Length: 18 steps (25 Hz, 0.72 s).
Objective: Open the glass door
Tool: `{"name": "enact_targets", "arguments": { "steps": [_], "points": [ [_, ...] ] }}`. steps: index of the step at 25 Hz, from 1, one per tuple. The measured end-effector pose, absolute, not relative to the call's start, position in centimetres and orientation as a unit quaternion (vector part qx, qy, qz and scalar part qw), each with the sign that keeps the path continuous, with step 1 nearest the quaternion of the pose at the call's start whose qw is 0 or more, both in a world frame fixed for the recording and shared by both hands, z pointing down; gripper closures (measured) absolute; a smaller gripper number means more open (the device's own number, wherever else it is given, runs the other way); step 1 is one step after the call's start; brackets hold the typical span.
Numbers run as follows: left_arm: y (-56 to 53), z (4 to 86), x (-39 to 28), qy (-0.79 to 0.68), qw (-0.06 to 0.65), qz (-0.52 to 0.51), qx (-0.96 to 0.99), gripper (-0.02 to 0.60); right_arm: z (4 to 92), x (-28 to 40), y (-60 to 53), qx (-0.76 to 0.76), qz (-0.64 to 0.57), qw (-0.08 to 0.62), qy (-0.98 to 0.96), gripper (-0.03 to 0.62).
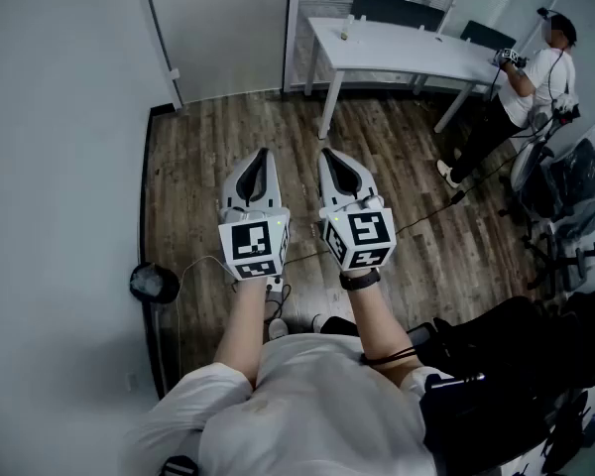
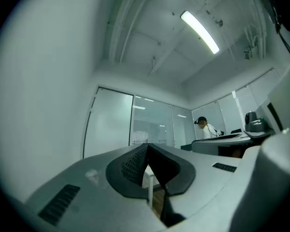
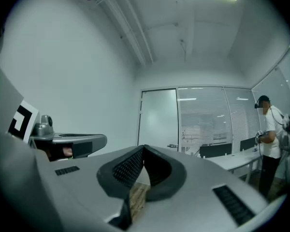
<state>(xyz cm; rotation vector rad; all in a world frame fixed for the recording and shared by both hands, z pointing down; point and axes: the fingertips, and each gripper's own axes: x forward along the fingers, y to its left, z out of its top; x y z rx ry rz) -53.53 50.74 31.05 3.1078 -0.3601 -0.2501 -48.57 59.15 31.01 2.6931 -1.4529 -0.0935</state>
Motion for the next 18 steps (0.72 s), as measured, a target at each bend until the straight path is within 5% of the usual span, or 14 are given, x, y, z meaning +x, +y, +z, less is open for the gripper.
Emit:
{"name": "enact_targets", "arguments": {
  "steps": [11, 18],
  "points": [
    [53.1, 32.1, -49.9, -0.153, 0.027, -0.065, 0.986, 0.578, 32.2, -44.8, 63.3, 0.875, -0.021, 0.016, -0.484, 0.591],
    [61.4, 32.8, -42.3, -0.136, 0.025, -0.062, 0.988, 0.578, 31.7, -37.4, 71.5, 0.887, -0.009, -0.069, -0.457, 0.591]
  ]
}}
